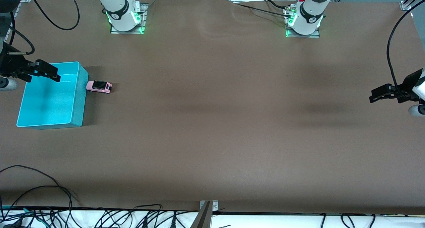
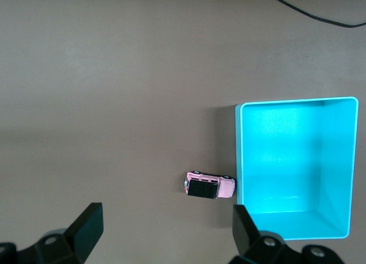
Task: Wind and store pink jeep toy
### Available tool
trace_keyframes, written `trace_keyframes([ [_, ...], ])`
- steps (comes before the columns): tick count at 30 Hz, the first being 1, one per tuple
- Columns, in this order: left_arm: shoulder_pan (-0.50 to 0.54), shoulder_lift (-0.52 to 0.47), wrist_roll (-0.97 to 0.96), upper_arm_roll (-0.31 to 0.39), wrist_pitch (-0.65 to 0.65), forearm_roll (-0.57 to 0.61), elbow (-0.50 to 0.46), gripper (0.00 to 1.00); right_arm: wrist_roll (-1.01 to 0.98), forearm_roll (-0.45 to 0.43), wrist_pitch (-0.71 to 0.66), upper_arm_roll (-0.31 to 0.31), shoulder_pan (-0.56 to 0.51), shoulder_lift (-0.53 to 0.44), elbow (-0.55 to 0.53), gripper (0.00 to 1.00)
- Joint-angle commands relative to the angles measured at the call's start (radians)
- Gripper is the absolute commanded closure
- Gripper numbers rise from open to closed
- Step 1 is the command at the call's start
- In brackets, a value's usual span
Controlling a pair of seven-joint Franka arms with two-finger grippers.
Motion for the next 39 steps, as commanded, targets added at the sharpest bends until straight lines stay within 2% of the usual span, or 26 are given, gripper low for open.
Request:
trace_keyframes([
  [1,0.015,-0.031,0.029,-0.005,-0.007,-0.022,-0.027,0.0,-0.006,-0.011,-0.004,0.0,0.0,0.004,0.016,0.0],
  [39,0.015,-0.054,0.027,-0.003,-0.007,-0.019,-0.033,0.0,-0.006,-0.003,0.003,0.001,0.033,0.022,0.017,0.0],
])
